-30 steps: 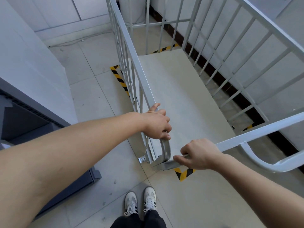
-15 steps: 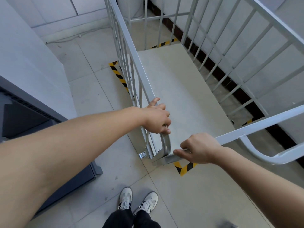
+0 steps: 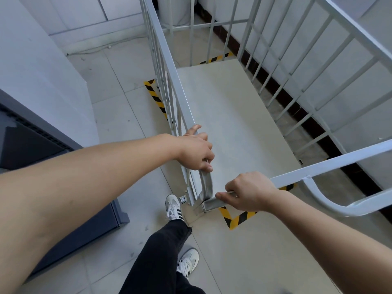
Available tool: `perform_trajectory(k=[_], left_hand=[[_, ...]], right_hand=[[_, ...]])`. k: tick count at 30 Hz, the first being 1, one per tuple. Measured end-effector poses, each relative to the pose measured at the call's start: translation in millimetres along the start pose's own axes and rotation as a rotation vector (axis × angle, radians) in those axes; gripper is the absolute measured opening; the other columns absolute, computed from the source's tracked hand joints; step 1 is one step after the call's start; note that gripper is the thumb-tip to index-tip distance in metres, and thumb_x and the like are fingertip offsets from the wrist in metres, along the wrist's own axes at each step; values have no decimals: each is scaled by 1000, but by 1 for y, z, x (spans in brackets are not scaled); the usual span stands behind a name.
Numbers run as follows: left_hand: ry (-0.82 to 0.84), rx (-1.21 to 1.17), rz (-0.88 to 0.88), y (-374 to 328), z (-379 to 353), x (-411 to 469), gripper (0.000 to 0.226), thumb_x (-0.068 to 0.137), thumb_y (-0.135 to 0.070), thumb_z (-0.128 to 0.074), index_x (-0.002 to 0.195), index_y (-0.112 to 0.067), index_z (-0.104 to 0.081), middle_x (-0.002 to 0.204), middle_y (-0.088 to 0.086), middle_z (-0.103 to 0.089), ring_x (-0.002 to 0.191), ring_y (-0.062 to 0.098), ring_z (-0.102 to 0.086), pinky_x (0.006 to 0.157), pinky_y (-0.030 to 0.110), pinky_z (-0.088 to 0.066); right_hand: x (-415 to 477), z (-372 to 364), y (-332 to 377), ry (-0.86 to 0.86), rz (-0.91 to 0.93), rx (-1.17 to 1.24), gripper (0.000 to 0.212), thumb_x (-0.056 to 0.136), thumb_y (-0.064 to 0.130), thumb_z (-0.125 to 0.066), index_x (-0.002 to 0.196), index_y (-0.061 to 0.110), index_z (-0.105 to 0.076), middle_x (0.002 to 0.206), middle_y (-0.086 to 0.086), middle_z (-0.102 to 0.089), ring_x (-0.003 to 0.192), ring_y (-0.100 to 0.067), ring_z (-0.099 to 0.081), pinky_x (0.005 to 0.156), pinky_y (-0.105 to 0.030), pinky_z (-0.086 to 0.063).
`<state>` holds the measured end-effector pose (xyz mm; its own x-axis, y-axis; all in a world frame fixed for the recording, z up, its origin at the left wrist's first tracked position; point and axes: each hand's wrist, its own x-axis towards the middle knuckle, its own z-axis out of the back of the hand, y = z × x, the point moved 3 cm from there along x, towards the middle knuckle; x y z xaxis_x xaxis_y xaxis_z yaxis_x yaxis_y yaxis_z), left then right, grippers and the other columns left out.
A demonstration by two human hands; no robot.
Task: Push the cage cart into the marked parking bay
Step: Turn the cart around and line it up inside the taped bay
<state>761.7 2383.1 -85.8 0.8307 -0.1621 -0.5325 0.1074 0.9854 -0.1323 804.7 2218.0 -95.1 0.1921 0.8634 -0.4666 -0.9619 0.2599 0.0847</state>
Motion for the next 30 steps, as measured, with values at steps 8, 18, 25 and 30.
perform_trajectory(k=[8,18,25,30], left_hand=[[-1,15,-25,0,0,-1,38,95,-51,-32,104,-27,-61,102,-3,-52,123,24,-33,112,57,9],[-47,2,-61,3,-2,-2,39,96,-51,-32,102,-25,-60,92,-6,-42,119,23,-35,113,56,8],[-72,-6,-63,4,-4,-1,39,96,-50,-32,102,-25,-61,92,-6,-41,120,23,-34,112,54,10],[-59,-22,-78,3,-3,0,39,96,-50,-32,101,-25,-61,94,-6,-44,121,23,-33,112,55,10]], right_hand=[[-1,2,0,3,32,-7,59,93,61,-29,59,14,-41,52,-1,-42,52,-24,-42,48,-32,-28],[0,4,-1,-19,102,17,59,95,57,-29,68,12,-56,64,-7,-60,58,-30,-43,45,-31,-20],[0,4,-1,17,86,-35,57,92,62,-22,69,17,-49,53,-1,-37,61,-29,-41,44,-32,-16],[0,6,1,29,62,-67,57,93,61,-27,73,16,-54,53,1,-35,61,-26,-43,44,-31,-18]])
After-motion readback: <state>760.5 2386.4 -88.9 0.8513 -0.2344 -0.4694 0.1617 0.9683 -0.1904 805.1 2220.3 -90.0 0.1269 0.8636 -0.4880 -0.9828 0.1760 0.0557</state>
